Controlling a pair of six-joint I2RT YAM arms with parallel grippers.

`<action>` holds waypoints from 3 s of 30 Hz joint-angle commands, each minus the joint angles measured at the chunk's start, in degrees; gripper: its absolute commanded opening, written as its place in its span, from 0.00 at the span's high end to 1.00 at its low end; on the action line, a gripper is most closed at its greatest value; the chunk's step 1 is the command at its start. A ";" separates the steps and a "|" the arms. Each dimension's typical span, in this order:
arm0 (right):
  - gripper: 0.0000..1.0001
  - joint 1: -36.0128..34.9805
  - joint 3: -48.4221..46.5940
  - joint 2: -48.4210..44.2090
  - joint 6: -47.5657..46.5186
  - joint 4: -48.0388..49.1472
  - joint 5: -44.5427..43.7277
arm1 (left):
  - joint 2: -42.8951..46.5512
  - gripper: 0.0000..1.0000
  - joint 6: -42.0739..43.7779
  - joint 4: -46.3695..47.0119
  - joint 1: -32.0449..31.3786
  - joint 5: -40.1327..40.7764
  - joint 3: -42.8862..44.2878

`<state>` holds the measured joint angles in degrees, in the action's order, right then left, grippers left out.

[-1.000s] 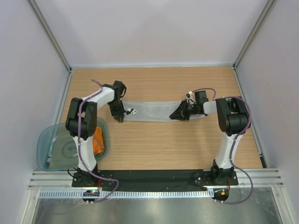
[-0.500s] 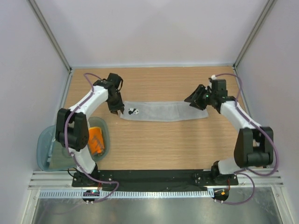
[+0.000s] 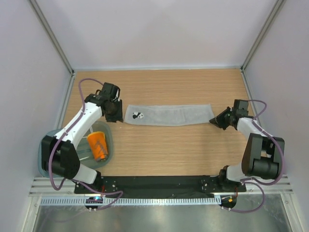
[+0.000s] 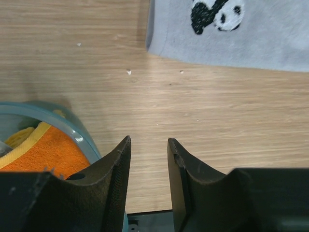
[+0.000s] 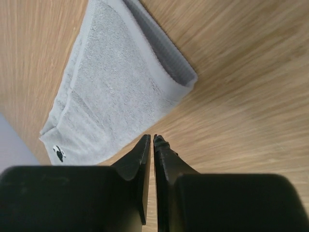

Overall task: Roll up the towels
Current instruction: Fold the towel

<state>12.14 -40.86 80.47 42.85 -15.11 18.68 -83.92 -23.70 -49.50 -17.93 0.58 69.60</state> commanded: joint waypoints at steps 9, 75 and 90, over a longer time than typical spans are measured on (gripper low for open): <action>0.94 -0.45 -0.10 3.72 3.38 17.11 12.77 | -0.10 0.66 2.96 3.18 -0.08 2.41 -2.37; 0.59 2.80 3.24 11.29 -1.98 17.13 -3.12 | 13.61 0.00 -0.38 8.89 0.00 11.90 -6.23; 0.99 6.76 -6.50 -2.76 -8.13 -0.87 -11.64 | 14.84 0.00 -0.56 10.47 0.00 8.47 -8.08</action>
<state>18.70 -41.85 84.03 38.26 -10.79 11.97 -70.96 -23.83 -41.87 -17.93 9.76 61.14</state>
